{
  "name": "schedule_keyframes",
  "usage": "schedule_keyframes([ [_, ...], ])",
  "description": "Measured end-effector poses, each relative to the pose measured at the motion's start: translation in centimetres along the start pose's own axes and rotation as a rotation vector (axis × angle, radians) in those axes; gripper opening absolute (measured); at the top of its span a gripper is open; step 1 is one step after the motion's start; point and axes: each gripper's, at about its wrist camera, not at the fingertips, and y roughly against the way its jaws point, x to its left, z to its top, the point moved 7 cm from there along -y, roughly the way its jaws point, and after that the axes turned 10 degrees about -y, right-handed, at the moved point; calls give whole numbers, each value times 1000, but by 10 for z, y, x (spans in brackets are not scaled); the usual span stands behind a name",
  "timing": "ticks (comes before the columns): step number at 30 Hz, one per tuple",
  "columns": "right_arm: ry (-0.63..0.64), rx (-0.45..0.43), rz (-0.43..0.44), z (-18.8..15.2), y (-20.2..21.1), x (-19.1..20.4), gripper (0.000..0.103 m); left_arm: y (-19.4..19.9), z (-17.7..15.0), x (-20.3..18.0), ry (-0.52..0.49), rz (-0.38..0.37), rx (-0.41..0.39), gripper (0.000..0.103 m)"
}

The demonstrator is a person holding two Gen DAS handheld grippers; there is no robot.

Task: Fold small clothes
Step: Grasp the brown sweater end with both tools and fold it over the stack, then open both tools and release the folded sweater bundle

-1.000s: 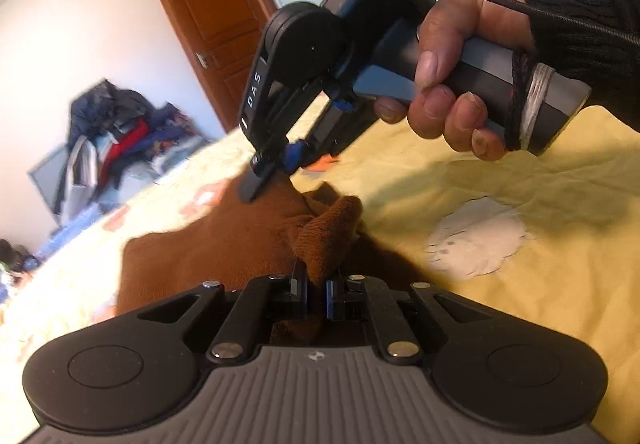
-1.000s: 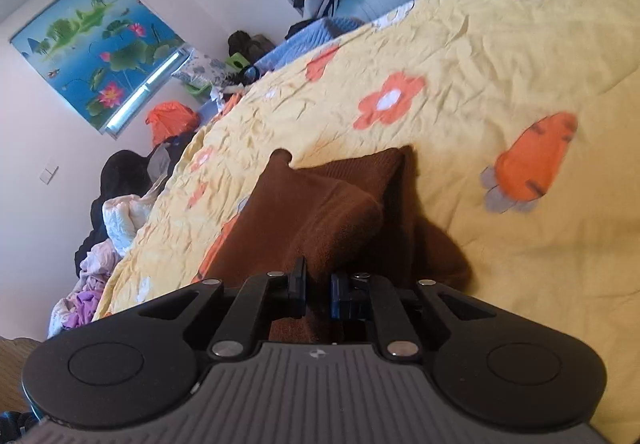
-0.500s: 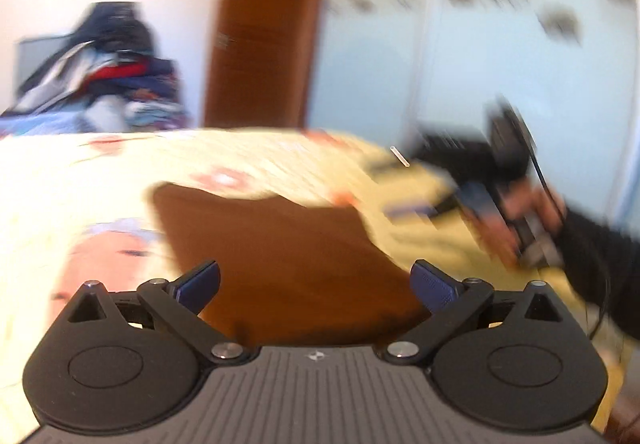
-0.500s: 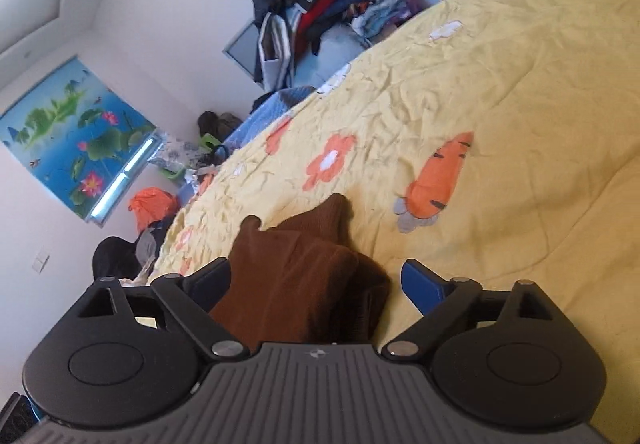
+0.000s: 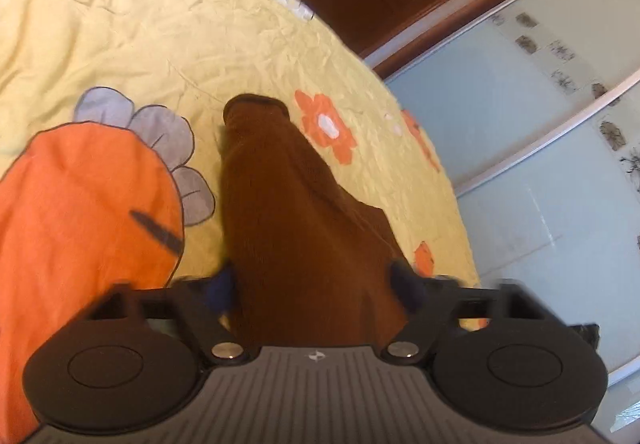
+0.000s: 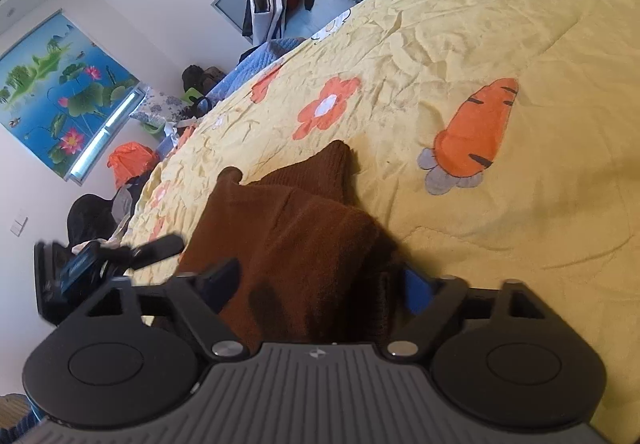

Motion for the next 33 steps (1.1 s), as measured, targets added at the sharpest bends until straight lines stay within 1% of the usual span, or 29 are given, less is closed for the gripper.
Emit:
schedule_keyframes([
  [1, -5, 3, -9, -1, -1, -3, 49, -6, 1, 3, -7, 30, 26, 26],
  [2, -25, 8, 0, -2, -1, -7, 43, -7, 6, 2, -30, 43, 33, 24],
  [3, -50, 2, 16, -3, 0, -9, 40, -13, 14, 0, -69, 55, 39, 19],
  [4, -68, 0, 22, -5, 0, -10, 39, -17, 18, -3, -110, 70, 49, 16],
  [5, -73, -8, 21, -7, -1, -9, 38, -17, 24, -8, -164, 83, 55, 15],
  [7, -72, -12, 37, -11, -5, 0, 37, -8, 36, -17, -257, 92, 24, 14],
  [9, -72, -11, 68, -12, -12, 11, 37, 6, 48, -20, -324, 123, -21, 14],
  [10, -67, -10, 89, -12, -17, 18, 37, 11, 54, -19, -339, 141, -38, 14],
  [12, -58, -19, 110, -9, -29, 28, 37, 10, 60, -7, -365, 217, -50, 16],
  [13, -52, -22, 103, -8, -37, 31, 37, 7, 58, 1, -377, 252, -37, 19],
  [14, -49, -23, 83, -8, -45, 31, 45, 6, 52, 12, -363, 277, -16, 19],
  [15, -62, -28, 69, -7, -52, 29, 49, 8, 45, 20, -329, 275, -3, 21],
  [16, -88, -35, 88, -6, -52, 29, 52, 18, 36, 25, -286, 249, -10, 22],
  [17, -117, -29, 103, -7, -50, 28, 58, 30, 29, 26, -259, 205, -30, 24],
  [18, -130, -23, 115, -8, -45, 30, 69, 42, 21, 27, -233, 158, -49, 35],
  [19, -130, -18, 124, -10, -39, 31, 75, 54, 12, 26, -198, 106, -60, 63],
  [20, -126, -15, 130, -13, -34, 33, 85, 62, 4, 26, -162, 42, -52, 77],
  [21, -123, -14, 132, -15, -28, 34, 86, 67, -5, 24, -137, -16, -42, 84],
  [22, -126, -6, 133, -18, -24, 34, 86, 70, -14, 23, -120, -48, -34, 84],
  [23, -130, 5, 133, -19, -23, 34, 86, 69, -22, 23, -120, -46, -15, 84],
  [24, -129, 10, 125, -21, -24, 34, 85, 66, -30, 23, -129, -34, 15, 81],
  [25, -125, 10, 108, -21, -27, 35, 84, 65, -36, 20, -155, -25, 6, 71],
  [26, -123, 11, 96, -20, -32, 35, 74, 66, -39, 18, -186, 25, -6, 55],
  [27, -119, 22, 85, -20, -39, 37, 55, 62, -41, 16, -206, 66, -2, 39],
  [28, -108, 36, 69, -20, -47, 40, 47, 64, -40, 15, -203, 77, -9, 33],
  [29, -81, 34, 62, -20, -53, 47, 44, 66, -37, 14, -199, 84, -17, 32],
  [30, -29, 24, 61, -20, -57, 57, 42, 70, -35, 11, -215, 108, -29, 30],
  [32, 85, 22, 67, -22, -63, 83, 41, 80, -34, 8, -269, 157, -54, 30],
  [33, 143, 20, 76, -23, -64, 95, 41, 82, -36, 7, -296, 177, -54, 30],
])
